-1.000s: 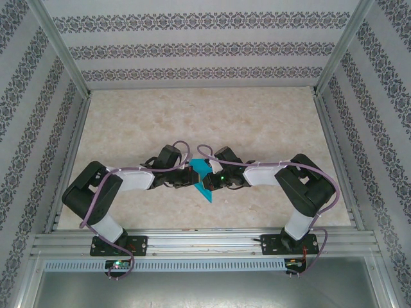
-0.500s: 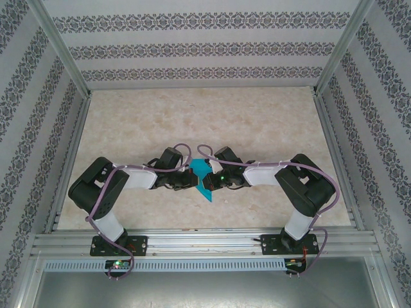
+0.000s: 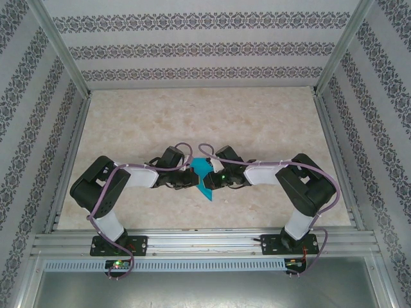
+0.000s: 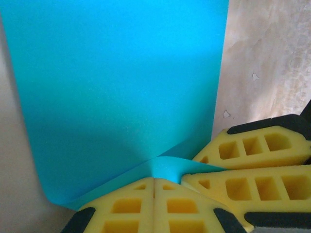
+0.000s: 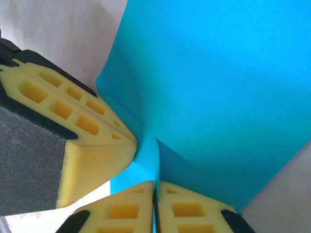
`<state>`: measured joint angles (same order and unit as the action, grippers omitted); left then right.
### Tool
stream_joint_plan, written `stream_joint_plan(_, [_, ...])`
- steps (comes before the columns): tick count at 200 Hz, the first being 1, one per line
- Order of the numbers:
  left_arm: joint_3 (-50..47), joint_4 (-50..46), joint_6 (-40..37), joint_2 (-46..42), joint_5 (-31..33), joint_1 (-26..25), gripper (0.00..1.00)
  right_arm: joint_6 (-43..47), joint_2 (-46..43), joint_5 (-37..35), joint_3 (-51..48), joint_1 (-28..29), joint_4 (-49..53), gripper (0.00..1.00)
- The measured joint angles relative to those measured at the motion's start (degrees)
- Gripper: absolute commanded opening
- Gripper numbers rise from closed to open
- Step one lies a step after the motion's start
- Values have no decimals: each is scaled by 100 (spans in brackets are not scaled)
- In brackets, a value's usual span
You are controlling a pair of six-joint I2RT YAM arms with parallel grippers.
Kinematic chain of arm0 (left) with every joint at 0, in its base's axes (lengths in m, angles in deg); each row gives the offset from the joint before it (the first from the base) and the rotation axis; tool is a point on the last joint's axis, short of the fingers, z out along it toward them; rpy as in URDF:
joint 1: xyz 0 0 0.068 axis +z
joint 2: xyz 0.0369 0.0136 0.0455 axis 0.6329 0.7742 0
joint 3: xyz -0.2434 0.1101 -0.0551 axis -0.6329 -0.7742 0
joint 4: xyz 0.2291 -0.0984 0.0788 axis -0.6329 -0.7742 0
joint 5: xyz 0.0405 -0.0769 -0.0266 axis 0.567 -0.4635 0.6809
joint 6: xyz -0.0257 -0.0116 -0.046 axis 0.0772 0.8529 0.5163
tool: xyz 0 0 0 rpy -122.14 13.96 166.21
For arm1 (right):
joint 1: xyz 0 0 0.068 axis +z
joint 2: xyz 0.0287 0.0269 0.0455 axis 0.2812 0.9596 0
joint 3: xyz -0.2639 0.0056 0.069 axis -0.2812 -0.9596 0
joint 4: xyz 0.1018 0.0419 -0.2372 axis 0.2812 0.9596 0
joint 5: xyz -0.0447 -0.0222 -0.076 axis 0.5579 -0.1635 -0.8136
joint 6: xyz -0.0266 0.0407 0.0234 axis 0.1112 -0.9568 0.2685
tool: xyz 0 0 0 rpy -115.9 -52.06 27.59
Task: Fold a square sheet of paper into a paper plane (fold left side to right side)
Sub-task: Third fold the triangle at the center of the table.
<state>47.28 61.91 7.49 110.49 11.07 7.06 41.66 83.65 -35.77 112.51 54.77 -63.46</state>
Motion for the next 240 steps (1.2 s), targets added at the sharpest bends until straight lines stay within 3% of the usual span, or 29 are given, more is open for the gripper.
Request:
stream_joint_plan(47, [22,2,7,28,2,-4,0,-13,-428,-72,146,-236,448,41])
stream_joint_plan(71, [22,7,26,33,0,-4,0,-9,-890,-164,146,-299,754,43])
stream_joint_plan(87, [22,17,61,35,-2,-4,0,-44,-1180,-181,140,-308,922,36])
stream_joint_plan(115, [22,52,160,50,-4,-4,0,-407,-1578,48,-55,-304,988,13])
stream_joint_plan(136, [22,85,214,61,-4,-4,0,-758,-1615,319,-315,-264,925,5])
stream_joint_plan(240, [22,170,306,101,-17,-4,0,-1506,-879,787,-553,149,402,2])
